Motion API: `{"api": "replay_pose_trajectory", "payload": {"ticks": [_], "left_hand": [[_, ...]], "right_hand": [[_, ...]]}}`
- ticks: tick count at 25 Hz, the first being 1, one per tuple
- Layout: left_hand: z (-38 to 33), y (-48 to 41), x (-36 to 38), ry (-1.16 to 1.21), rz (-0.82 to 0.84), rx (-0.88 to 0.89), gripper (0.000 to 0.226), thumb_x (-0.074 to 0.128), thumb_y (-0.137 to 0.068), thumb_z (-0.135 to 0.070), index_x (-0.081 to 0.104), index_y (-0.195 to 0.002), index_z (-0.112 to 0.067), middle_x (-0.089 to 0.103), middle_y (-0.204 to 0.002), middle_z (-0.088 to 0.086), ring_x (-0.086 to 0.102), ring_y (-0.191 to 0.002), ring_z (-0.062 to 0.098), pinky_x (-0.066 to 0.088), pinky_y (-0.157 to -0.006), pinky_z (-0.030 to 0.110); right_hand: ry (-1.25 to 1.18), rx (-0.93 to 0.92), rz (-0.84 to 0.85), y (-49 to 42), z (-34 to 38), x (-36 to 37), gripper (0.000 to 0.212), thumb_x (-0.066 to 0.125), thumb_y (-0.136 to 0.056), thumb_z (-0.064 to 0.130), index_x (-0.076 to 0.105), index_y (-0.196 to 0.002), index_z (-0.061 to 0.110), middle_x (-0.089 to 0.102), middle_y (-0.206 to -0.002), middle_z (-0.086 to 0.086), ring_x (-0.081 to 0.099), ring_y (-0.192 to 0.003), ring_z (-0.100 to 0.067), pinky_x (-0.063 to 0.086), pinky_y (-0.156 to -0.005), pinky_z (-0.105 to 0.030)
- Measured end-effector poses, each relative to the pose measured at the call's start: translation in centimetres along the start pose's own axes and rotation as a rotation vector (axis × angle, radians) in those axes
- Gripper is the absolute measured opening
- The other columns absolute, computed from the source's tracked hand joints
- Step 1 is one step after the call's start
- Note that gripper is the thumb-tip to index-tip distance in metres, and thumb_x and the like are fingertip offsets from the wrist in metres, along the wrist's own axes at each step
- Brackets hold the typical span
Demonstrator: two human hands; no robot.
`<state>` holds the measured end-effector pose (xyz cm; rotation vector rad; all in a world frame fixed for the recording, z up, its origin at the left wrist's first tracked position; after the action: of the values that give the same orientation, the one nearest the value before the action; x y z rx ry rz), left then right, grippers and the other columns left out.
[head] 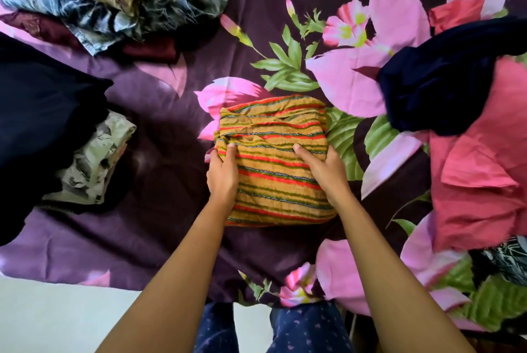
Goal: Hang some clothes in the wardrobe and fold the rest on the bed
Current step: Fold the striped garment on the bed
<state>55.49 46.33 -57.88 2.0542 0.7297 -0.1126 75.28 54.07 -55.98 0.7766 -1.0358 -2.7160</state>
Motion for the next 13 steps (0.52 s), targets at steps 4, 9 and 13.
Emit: {"api": "replay_pose_trajectory", "payload": {"ticks": [4,9,13], "left_hand": [[-4.1,0.4,-3.3,0.186,0.015,0.106,0.044,0.047,-0.078,-0.062,0.062,-0.103,-0.029,0.066,-0.105,-0.002,0.059,-0.107,0.023,0.042,-0.100,0.048],[-13.1,-0.7,-10.7,0.308,-0.067,0.230,0.038,0.048,-0.075,-0.063,0.062,-0.089,-0.030,0.068,-0.100,-0.003,0.061,-0.102,0.023,0.044,-0.098,0.049],[-21.2,-3.3,-17.4,0.411,-0.114,0.384,0.041,0.053,-0.082,-0.055,0.062,-0.107,-0.024,0.065,-0.107,-0.003,0.059,-0.105,0.020,0.044,-0.099,0.047]], "right_hand": [[-0.129,-0.091,0.024,1.5,5.4,0.4,0.045,0.076,-0.071,0.051,0.063,-0.109,0.030,0.070,-0.104,0.011,0.065,-0.100,-0.010,0.050,-0.096,-0.041],[-0.184,-0.234,0.071,2.7,17.4,3.4,0.031,0.074,-0.076,0.043,0.065,-0.103,0.031,0.071,-0.103,0.010,0.065,-0.100,-0.011,0.050,-0.096,-0.040],[-0.227,-0.367,0.091,2.2,27.5,7.6,0.037,0.076,-0.074,0.042,0.066,-0.107,0.027,0.072,-0.101,0.009,0.067,-0.097,-0.009,0.051,-0.094,-0.038]]}}
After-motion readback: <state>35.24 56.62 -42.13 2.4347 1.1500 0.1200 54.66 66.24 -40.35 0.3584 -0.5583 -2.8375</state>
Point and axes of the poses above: each hand's wrist, its own y-axis away from the middle knuckle, its own x-axis out of the palm, z = x × y, the point moved 4 cm from there along -y, towards the middle knuckle
